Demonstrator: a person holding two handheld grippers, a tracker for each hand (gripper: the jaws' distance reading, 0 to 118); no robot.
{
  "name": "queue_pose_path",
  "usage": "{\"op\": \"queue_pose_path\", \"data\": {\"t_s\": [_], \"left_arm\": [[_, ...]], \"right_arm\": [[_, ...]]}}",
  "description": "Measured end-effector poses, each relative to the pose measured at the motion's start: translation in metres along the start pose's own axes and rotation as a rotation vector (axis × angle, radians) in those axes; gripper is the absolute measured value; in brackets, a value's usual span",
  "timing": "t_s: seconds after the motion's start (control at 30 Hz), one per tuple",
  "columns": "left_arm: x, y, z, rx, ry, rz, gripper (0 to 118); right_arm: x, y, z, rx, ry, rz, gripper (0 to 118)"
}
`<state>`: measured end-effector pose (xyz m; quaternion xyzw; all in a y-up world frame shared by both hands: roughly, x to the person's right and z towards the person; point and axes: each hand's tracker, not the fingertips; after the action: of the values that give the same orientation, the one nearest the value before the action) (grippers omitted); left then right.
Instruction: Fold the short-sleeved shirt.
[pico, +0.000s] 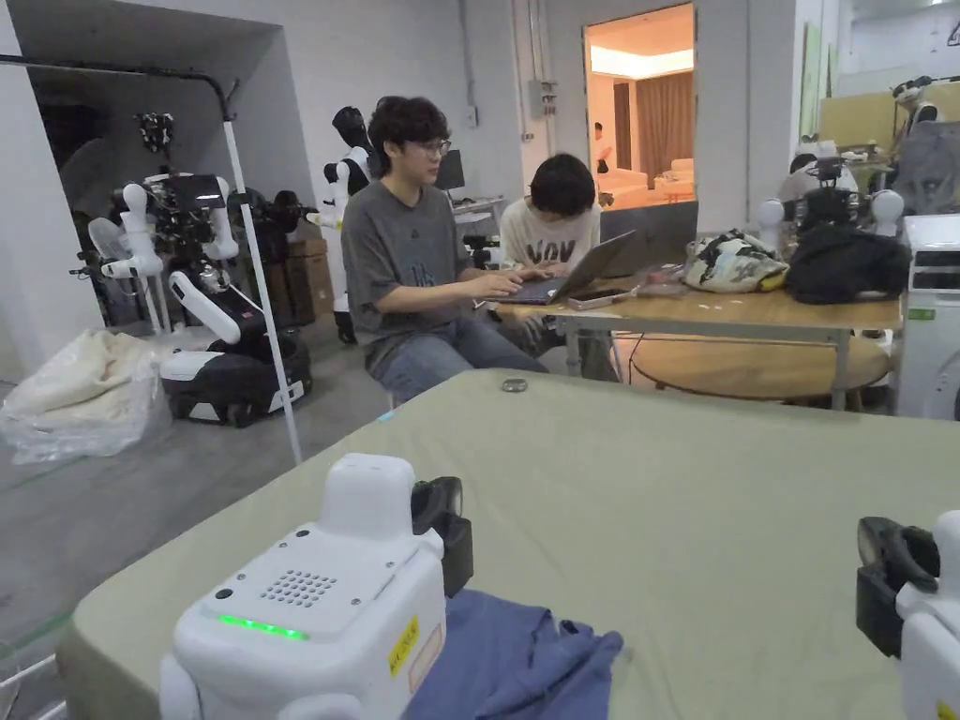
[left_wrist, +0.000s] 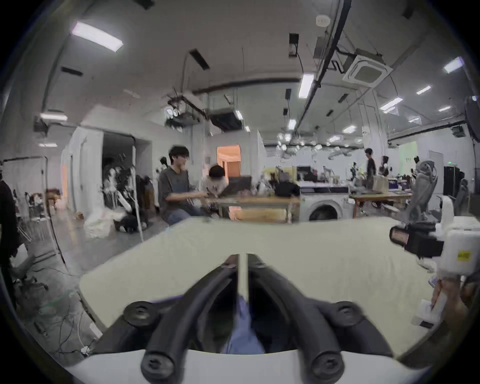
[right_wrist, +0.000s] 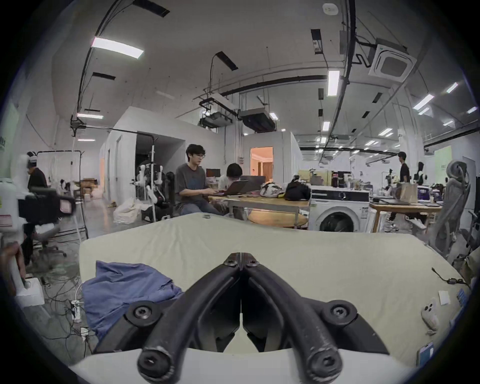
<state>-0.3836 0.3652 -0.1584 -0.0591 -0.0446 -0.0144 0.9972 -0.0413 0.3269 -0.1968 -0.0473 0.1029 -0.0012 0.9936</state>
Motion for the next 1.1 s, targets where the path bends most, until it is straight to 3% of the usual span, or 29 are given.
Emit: {"op": "queue_pose_path", "data": {"t_s": [0.03,0.07,0.1,0.27,0.47,0.57,0.6,0.63,0.67,0.77,0.8,0.9,1.1], "left_arm": [[-0.008,-0.006,-0.009,-0.062,-0.018,0.010,15],[-0.015,-0.015,-0.021,-0.132,-0.031,0.026,53],[-0.022,-0.026,-0.033,-0.187,-0.028,0.026,80],[-0.045,-0.090,-0.094,-0.441,-0.077,0.129,76],[-0.043,-0.161,-0.172,-0.702,-0.094,0.089,75],[-0.043,-0.189,-0.196,-0.808,-0.066,0.113,64],[-0.042,-0.191,-0.193,-0.766,-0.059,0.120,56],[-0.042,-0.186,-0.187,-0.721,-0.056,0.124,39],[-0.041,-0.181,-0.186,-0.740,-0.052,0.121,1],[-0.050,-0.174,-0.182,-0.722,-0.032,0.137,0],[-0.054,-0.173,-0.183,-0.739,-0.052,0.242,0],[-0.070,-0.148,-0.174,-0.651,-0.060,0.387,0],[-0.110,0.022,-0.161,-0.322,0.014,0.328,0]], "right_arm": [[0.001,-0.002,0.001,-0.007,0.007,0.000,0],[0.003,-0.006,0.003,-0.013,0.010,-0.001,0],[0.005,-0.010,0.004,-0.024,0.011,-0.005,0],[0.024,-0.031,0.010,-0.107,-0.008,-0.018,0],[0.052,-0.052,0.024,-0.183,-0.052,-0.012,0],[0.064,-0.058,0.029,-0.209,-0.090,-0.013,0],[0.068,-0.060,0.030,-0.217,-0.100,-0.020,0],[0.071,-0.061,0.031,-0.221,-0.109,-0.030,0],[0.074,-0.062,0.033,-0.226,-0.111,-0.040,0],[0.082,-0.068,0.034,-0.239,-0.108,-0.071,0],[0.084,-0.070,0.035,-0.242,-0.107,-0.073,0],[0.086,-0.069,0.041,-0.248,-0.103,-0.077,0],[0.103,-0.065,0.059,-0.229,-0.105,-0.126,0]]}}
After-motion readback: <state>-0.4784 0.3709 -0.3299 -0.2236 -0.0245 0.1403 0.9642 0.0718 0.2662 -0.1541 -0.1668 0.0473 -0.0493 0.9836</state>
